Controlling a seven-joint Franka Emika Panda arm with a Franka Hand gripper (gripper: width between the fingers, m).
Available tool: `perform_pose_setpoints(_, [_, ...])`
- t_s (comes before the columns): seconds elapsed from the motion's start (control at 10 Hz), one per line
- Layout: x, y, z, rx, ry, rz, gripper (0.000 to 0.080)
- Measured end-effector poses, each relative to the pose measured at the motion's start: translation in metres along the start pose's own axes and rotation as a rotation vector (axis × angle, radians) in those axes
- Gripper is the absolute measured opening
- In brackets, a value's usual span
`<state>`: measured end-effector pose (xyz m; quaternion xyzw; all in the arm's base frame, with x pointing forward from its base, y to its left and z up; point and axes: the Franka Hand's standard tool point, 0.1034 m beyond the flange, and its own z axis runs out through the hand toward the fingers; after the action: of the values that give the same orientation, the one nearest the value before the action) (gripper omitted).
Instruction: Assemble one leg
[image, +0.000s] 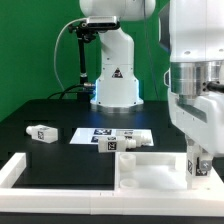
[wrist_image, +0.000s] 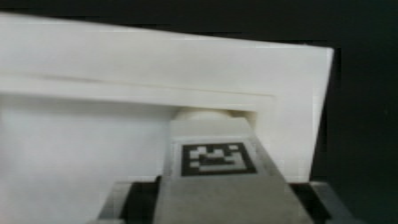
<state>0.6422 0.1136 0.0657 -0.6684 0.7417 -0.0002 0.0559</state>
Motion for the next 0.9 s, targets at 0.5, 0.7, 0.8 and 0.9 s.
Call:
perform_pose_setpoints(0.5, [0.0062, 0.0006, -0.0005, 0.025, 0.004, 0.285, 0.0284])
perform_pose_setpoints(0.7, [0.0065, 0.0009, -0.0001, 0.026, 0.007, 0.268, 0.0284])
perform_pose_setpoints(0.8, [0.0054, 0.0009, -0.0006, 0.026, 0.007, 0.265, 0.0440])
perform_pose_setpoints(0.9, [-0.0016, -0.0007, -0.0086, 0.035, -0.002, 0.237, 0.0569])
